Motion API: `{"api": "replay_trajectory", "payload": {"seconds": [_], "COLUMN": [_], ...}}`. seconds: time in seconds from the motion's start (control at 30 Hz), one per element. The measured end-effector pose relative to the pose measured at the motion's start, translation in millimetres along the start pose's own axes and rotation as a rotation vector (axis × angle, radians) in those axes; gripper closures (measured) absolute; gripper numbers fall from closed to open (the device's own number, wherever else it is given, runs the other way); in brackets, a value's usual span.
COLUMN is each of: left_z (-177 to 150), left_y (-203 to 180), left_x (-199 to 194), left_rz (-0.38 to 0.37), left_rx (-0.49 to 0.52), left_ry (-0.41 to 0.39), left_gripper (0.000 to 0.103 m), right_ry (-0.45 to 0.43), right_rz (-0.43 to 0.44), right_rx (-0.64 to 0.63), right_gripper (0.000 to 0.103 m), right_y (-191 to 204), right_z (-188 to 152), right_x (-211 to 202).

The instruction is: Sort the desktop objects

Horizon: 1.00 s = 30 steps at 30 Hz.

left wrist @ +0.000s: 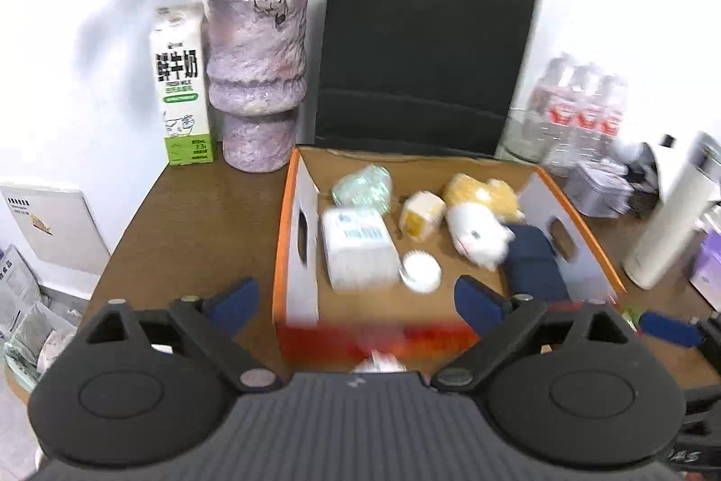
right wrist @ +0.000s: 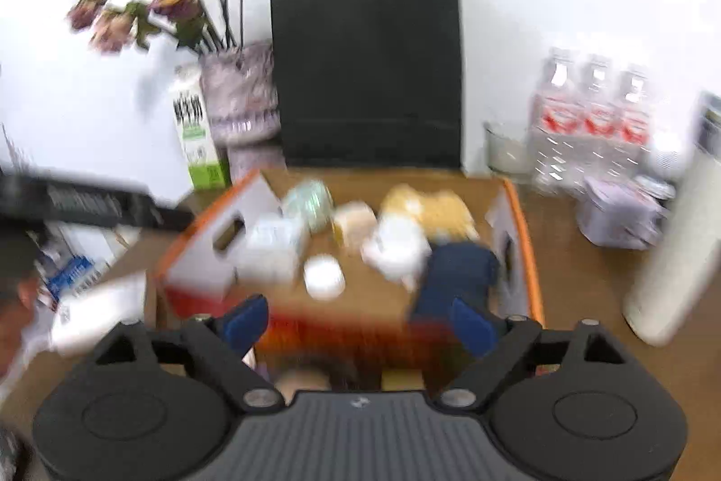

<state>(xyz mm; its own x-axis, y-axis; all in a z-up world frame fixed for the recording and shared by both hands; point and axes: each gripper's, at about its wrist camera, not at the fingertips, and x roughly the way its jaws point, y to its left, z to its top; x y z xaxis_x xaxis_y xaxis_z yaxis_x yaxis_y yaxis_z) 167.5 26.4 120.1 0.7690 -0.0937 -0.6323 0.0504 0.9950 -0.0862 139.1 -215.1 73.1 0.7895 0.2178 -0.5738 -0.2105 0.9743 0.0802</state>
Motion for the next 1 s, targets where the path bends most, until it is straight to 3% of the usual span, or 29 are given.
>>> {"api": "replay_trajectory", "payload": {"seconds": [0.13, 0.27, 0.4, 0.47, 0.57, 0.7, 1.0], "left_z": [-72.5, -139.8, -188.1, -204.3, -223.8, -239.9, -235.2], "left_y": [-4.0, -14.8, -31.0, -32.9, -29.0, -27.4, -15.5], "left_x": [-42.7, -70.6, -89.8, -98.5, -107.5, -105.2, -89.6], "left_rz": [0.01, 0.019, 0.116, 0.134, 0.112, 0.128, 0.111], "left_rx": [-0.036, 0.0, 0.093, 0.094, 0.072, 0.075, -0.016], "left_ry": [-0.036, -0.048, -0.084, -0.098, -0.095, -0.086, -0.012], "left_gripper": [0.002, 0.001, 0.0, 0.0, 0.0, 0.0, 0.0], "right_ry": [-0.031, -0.079, -0.109, -0.103, -0.103, -0.093, -0.053], "right_rz": [-0.045, -0.084, -0.105, -0.098, -0.084, -0.003, -0.02], "right_rx": [0.024, 0.031, 0.073, 0.092, 0.096, 0.09, 0.074], "right_gripper": [0.015, 0.015, 0.015, 0.015, 0.013, 0.013, 0.012], "right_y": [3.9, 7.0, -1.0, -5.8, -9.4, -7.2, -2.7], "right_z": [-75.0, -132.6, -154.4, -160.3, -172.6, -180.3, -181.3], "right_x": [-41.0, -73.6, -92.4, -100.8, -112.9, -115.7, -109.2]}}
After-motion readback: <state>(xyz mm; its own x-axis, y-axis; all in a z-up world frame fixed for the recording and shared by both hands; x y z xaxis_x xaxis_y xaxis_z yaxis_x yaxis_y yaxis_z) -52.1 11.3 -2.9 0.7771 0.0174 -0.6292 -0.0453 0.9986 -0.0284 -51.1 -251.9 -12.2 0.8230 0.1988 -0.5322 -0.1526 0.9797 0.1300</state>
